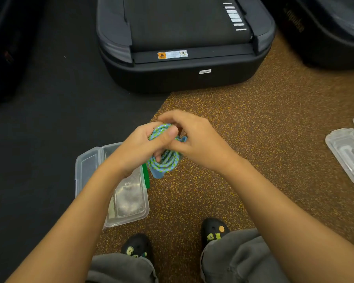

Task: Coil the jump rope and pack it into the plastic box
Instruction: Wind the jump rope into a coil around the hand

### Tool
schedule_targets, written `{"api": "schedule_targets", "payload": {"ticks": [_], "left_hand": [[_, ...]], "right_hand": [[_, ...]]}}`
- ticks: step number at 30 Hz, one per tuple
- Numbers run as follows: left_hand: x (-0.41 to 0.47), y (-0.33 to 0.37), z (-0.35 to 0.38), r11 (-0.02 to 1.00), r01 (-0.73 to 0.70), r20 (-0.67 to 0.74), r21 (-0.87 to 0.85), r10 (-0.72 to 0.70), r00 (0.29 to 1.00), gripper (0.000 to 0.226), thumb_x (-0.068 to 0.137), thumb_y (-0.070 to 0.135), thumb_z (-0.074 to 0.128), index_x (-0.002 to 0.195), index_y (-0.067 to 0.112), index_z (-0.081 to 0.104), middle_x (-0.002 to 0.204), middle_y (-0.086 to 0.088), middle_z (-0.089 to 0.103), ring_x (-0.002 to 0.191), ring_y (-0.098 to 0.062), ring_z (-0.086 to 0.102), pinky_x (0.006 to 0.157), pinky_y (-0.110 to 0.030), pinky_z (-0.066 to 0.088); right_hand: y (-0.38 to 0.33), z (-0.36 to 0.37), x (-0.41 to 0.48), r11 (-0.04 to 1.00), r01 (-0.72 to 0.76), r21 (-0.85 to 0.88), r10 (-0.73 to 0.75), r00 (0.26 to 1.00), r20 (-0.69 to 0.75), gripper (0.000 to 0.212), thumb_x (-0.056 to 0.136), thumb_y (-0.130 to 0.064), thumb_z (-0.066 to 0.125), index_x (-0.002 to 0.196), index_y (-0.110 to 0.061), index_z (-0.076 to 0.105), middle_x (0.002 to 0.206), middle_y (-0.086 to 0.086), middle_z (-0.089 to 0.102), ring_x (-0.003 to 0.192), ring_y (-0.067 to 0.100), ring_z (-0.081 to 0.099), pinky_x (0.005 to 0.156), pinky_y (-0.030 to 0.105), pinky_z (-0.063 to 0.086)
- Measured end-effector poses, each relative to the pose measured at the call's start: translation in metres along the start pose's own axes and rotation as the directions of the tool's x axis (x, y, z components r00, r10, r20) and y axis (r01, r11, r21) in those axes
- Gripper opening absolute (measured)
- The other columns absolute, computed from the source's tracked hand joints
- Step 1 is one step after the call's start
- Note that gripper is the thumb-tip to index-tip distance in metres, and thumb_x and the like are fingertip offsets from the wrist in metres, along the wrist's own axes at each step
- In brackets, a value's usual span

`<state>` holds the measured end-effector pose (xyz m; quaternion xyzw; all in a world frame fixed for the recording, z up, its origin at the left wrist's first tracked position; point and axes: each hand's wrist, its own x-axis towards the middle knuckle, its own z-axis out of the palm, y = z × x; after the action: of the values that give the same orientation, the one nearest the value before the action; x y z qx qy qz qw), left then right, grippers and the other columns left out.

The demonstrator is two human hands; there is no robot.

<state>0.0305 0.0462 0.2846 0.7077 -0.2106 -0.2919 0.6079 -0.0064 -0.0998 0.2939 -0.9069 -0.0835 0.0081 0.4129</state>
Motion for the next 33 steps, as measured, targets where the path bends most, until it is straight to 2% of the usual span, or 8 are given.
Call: {"api": "schedule_targets", "payload": {"ticks": [3, 7, 12, 15, 20, 27, 30, 33], "left_hand": [[-0.004, 0.001, -0.007, 0.995, -0.007, 0.094, -0.097, 0.016, 0.995, 0.033, 0.060, 0.051, 0.071, 0.078, 0.025, 0.062, 0.058, 0.011, 0.061, 0.056, 0.000, 0.057, 0.058, -0.012, 0.046], [-0.002, 0.000, -0.012, 0.990, 0.007, 0.059, -0.141, 0.001, 0.998, 0.037, 0.061, 0.023, 0.078, 0.095, 0.019, 0.063, 0.085, 0.006, 0.071, 0.083, -0.010, 0.067, 0.072, -0.023, 0.053], [0.001, -0.003, -0.006, 0.992, 0.036, -0.135, -0.118, -0.052, 0.990, 0.042, 0.049, 0.039, 0.081, 0.088, 0.034, 0.065, 0.110, -0.007, 0.061, 0.090, -0.010, 0.066, 0.071, -0.019, 0.053], [0.002, -0.003, -0.001, 0.998, 0.039, -0.227, -0.050, -0.049, 0.973, 0.038, 0.054, 0.039, 0.080, 0.087, 0.038, 0.060, 0.118, -0.003, 0.054, 0.101, -0.012, 0.061, 0.077, -0.021, 0.052], [0.002, -0.002, -0.001, 0.994, 0.090, -0.215, -0.059, -0.101, 0.971, 0.049, 0.065, 0.050, 0.073, 0.104, 0.022, 0.062, 0.112, -0.007, 0.066, 0.101, -0.016, 0.065, 0.086, -0.032, 0.053], [-0.004, -0.003, -0.002, 0.992, 0.122, -0.062, -0.031, -0.124, 0.990, 0.043, 0.075, 0.047, 0.067, 0.112, 0.028, 0.054, 0.107, 0.002, 0.063, 0.093, -0.002, 0.061, 0.087, -0.021, 0.049], [-0.004, -0.005, -0.003, 0.993, 0.114, -0.056, -0.035, -0.116, 0.992, 0.039, 0.082, 0.030, 0.061, 0.120, 0.025, 0.052, 0.095, 0.005, 0.060, 0.074, 0.003, 0.060, 0.072, -0.014, 0.049], [-0.003, -0.008, -0.005, 0.993, 0.119, -0.083, -0.017, -0.120, 0.989, 0.038, 0.089, 0.014, 0.055, 0.126, 0.019, 0.049, 0.097, -0.003, 0.060, 0.074, -0.004, 0.060, 0.069, -0.015, 0.049]], "right_hand": [[0.001, 0.003, 0.001, 0.997, -0.062, 0.035, 0.059, 0.993, 0.101, 0.042, 0.087, -0.034, 0.055, 0.127, -0.022, 0.048, 0.115, 0.002, 0.065, 0.103, 0.016, 0.060, 0.090, 0.034, 0.048], [-0.001, 0.004, 0.003, 0.989, -0.099, 0.114, 0.095, 0.995, 0.044, 0.034, 0.087, -0.043, 0.053, 0.112, -0.020, 0.056, 0.099, 0.003, 0.067, 0.090, 0.015, 0.061, 0.080, 0.034, 0.050], [-0.001, 0.005, 0.003, 0.988, -0.122, 0.093, 0.127, 0.990, -0.054, 0.035, 0.087, -0.046, 0.052, 0.094, -0.012, 0.055, 0.081, 0.004, 0.061, 0.072, 0.016, 0.053, 0.064, 0.035, 0.043], [0.000, 0.007, 0.004, 0.987, -0.122, 0.106, 0.135, 0.983, -0.124, 0.031, 0.087, -0.044, 0.053, 0.091, -0.013, 0.053, 0.076, 0.000, 0.057, 0.068, 0.014, 0.050, 0.058, 0.027, 0.039], [0.000, 0.009, 0.005, 0.983, -0.117, 0.140, 0.151, 0.953, -0.265, 0.030, 0.087, -0.039, 0.056, 0.095, -0.011, 0.053, 0.078, 0.001, 0.062, 0.069, 0.011, 0.055, 0.059, 0.019, 0.041], [0.009, 0.001, 0.008, 0.962, -0.132, 0.239, 0.222, 0.886, -0.406, 0.024, 0.086, -0.034, 0.059, 0.095, -0.011, 0.058, 0.067, -0.013, 0.055, 0.060, -0.006, 0.052, 0.056, 0.007, 0.037], [0.017, -0.002, 0.009, 0.945, -0.144, 0.295, 0.266, 0.862, -0.431, 0.017, 0.086, -0.033, 0.059, 0.091, -0.016, 0.058, 0.067, -0.014, 0.055, 0.059, -0.009, 0.050, 0.057, 0.008, 0.037], [0.023, 0.000, 0.008, 0.946, -0.168, 0.277, 0.280, 0.854, -0.438, 0.015, 0.086, -0.032, 0.059, 0.089, -0.018, 0.056, 0.065, -0.014, 0.052, 0.058, -0.011, 0.049, 0.056, 0.007, 0.036]]}}
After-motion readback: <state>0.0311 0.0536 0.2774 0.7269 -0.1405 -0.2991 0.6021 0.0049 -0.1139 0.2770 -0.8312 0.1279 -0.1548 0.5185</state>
